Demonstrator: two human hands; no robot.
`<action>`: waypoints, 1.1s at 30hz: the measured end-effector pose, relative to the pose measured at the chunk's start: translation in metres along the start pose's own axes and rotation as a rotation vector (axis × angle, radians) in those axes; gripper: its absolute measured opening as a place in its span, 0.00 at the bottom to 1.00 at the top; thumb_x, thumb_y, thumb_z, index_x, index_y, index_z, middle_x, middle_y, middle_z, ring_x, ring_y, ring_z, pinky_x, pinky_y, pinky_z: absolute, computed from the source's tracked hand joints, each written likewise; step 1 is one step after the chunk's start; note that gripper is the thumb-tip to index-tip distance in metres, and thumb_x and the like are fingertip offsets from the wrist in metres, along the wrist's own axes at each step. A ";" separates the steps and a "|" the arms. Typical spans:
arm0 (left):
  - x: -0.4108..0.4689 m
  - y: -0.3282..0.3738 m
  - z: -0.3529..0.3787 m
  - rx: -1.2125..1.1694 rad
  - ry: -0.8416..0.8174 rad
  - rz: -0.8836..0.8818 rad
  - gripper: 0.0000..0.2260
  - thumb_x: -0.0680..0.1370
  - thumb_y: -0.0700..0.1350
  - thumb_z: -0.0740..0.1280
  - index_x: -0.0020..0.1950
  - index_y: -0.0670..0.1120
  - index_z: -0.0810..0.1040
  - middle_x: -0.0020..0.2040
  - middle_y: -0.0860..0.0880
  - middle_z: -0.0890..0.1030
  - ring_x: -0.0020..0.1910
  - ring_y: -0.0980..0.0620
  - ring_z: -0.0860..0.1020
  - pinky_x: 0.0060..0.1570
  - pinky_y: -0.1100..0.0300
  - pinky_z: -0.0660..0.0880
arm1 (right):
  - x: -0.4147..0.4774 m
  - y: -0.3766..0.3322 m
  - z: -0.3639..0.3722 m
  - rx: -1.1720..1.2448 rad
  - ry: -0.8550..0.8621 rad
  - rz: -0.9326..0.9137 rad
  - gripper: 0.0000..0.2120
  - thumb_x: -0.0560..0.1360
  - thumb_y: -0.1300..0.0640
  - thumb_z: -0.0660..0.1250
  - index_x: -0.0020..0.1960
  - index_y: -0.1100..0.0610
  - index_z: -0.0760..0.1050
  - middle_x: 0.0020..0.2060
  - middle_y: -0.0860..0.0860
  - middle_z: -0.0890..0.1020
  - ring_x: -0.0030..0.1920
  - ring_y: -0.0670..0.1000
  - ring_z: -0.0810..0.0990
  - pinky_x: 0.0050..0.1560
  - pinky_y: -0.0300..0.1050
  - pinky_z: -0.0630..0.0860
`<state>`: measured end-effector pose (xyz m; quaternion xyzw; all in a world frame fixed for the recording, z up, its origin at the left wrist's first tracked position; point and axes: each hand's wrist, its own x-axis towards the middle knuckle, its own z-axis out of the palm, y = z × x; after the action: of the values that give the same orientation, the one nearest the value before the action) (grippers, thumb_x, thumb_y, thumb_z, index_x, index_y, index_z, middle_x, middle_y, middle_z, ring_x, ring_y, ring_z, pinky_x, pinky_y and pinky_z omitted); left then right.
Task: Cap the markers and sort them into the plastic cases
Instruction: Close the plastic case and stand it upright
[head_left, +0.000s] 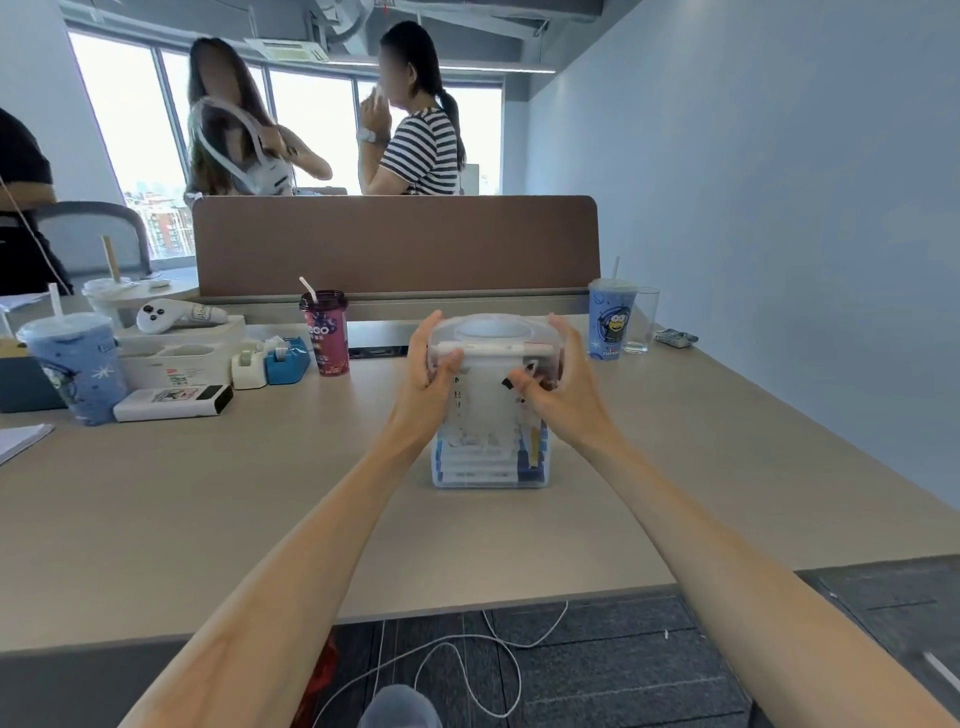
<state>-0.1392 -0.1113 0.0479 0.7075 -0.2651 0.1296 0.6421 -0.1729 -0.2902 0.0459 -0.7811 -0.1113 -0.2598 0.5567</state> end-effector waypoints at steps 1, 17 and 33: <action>-0.004 -0.002 0.004 -0.034 -0.002 -0.012 0.21 0.82 0.47 0.58 0.74 0.50 0.57 0.62 0.53 0.73 0.58 0.58 0.76 0.51 0.62 0.78 | -0.003 0.003 0.000 -0.009 -0.034 0.027 0.30 0.74 0.59 0.71 0.71 0.54 0.60 0.56 0.48 0.77 0.57 0.50 0.80 0.52 0.42 0.79; -0.024 0.053 0.154 -0.153 -0.321 -0.028 0.16 0.82 0.51 0.59 0.69 0.54 0.62 0.57 0.59 0.74 0.55 0.62 0.75 0.44 0.66 0.76 | -0.096 -0.020 -0.150 -0.030 0.316 0.152 0.21 0.76 0.63 0.68 0.66 0.54 0.67 0.54 0.40 0.78 0.49 0.30 0.78 0.46 0.27 0.75; -0.136 0.106 0.472 -0.404 -0.816 -0.228 0.15 0.80 0.49 0.64 0.63 0.45 0.67 0.60 0.45 0.76 0.55 0.49 0.78 0.51 0.56 0.79 | -0.292 -0.024 -0.410 -0.249 0.873 0.428 0.19 0.77 0.56 0.69 0.65 0.53 0.67 0.52 0.44 0.79 0.49 0.38 0.78 0.44 0.32 0.73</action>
<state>-0.3830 -0.5480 -0.0008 0.5862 -0.4364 -0.2845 0.6204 -0.5452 -0.6280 0.0107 -0.6652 0.3267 -0.4537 0.4949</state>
